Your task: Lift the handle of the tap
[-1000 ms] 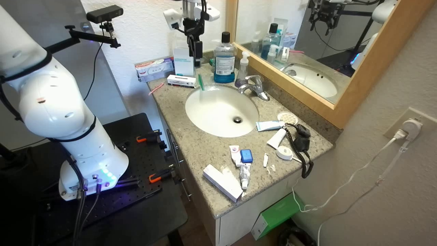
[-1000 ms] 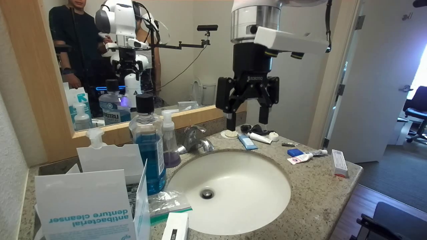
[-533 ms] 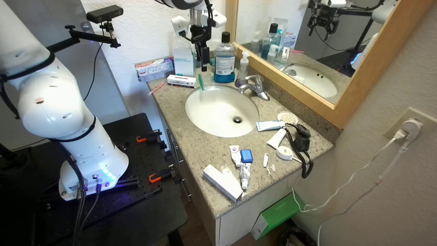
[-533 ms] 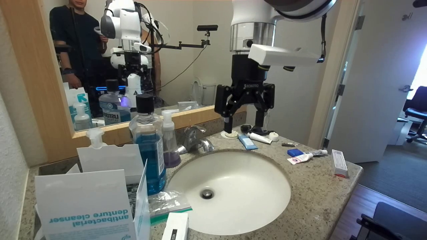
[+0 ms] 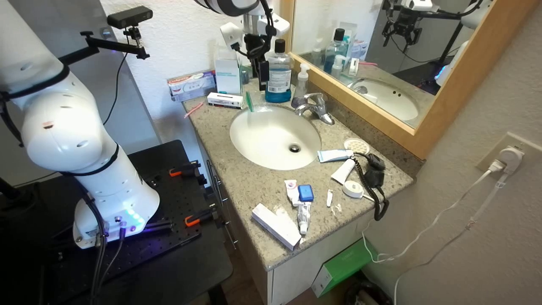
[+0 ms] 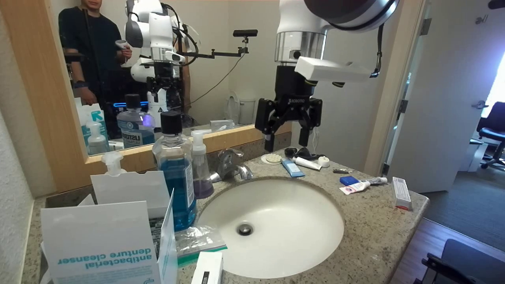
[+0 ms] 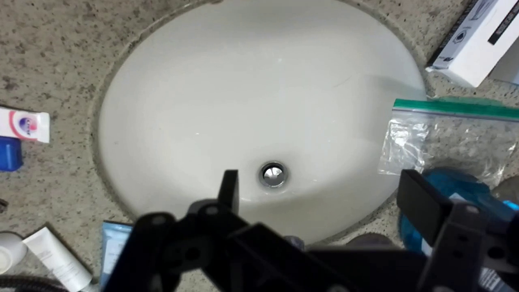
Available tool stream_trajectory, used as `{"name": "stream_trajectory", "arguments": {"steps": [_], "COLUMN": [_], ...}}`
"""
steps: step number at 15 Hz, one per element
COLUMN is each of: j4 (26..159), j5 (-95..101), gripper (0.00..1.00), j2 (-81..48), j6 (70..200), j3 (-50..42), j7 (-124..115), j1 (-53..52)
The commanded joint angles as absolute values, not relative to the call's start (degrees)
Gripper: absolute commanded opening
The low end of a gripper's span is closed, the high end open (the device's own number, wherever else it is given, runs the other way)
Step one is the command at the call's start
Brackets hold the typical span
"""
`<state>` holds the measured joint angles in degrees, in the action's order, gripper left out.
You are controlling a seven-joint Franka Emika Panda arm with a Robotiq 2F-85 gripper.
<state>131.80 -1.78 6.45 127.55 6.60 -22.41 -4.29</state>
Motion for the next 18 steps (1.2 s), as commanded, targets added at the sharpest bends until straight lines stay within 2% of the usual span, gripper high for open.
{"name": "stream_trajectory", "arguments": {"steps": [1,4,5,6,7,15,18], "j4": [130.5,129.6,129.2,128.9,128.5,123.2,120.6], "j5": [-0.2,0.1,0.4,0.6,0.8,4.4,4.2], "gripper": [1.0,1.0,0.75,0.73,0.66,0.03,0.0], "j2": [3.7,1.5,0.8,0.2,-0.5,-6.9,-9.1], "j6": [131.1,133.4,134.0,134.4,134.9,138.1,138.2], "j3": [5.3,4.3,4.1,4.0,3.8,2.5,2.0], "j7": [-20.1,-19.1,-19.3,-19.2,-19.1,-20.0,-19.1], "j1": [-3.2,-2.9,-3.0,-3.0,-3.0,-3.4,-3.4]}}
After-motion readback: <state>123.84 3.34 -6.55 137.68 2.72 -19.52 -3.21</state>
